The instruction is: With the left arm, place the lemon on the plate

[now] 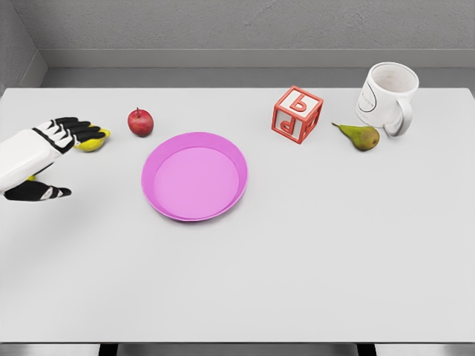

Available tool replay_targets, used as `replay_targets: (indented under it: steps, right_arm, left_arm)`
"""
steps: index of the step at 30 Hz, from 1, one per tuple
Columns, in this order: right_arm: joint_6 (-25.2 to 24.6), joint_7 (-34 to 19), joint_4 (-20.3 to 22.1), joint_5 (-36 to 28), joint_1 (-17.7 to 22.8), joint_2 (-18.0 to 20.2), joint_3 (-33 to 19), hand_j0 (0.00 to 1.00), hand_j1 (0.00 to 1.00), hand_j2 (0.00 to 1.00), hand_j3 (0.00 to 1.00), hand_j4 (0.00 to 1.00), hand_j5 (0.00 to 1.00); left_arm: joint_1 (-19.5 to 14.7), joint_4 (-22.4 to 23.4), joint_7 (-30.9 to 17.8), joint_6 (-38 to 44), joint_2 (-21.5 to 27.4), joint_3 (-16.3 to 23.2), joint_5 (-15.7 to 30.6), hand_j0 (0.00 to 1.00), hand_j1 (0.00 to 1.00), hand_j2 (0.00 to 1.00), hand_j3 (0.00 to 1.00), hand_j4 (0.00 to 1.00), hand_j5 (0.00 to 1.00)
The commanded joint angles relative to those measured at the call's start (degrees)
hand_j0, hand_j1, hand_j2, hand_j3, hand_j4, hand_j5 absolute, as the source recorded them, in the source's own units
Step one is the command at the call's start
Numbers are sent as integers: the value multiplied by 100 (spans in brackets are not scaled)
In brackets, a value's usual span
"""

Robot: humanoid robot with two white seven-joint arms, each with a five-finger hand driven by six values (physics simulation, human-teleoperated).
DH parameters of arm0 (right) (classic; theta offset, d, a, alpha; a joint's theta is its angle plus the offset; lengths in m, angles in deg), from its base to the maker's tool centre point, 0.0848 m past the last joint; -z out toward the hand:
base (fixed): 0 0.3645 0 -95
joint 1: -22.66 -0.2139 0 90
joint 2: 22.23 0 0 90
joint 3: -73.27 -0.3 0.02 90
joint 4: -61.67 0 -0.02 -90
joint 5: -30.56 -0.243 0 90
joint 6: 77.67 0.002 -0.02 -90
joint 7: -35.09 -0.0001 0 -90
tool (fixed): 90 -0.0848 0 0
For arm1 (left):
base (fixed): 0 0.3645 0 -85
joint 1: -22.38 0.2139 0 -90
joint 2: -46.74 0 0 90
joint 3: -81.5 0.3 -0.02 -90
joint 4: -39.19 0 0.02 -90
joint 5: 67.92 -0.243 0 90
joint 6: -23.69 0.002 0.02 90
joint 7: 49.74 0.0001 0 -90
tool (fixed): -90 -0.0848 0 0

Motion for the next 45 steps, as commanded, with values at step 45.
replay_targets:
  steps: [45]
  right_arm:
    - [0, 18, 3, 3, 0, 0, 4, 100, 100, 100, 100, 100, 100]
  left_arm:
    - [-2048, 274, -776, 4762, -380, 2348, -408, 100, 100, 100, 100, 100, 100]
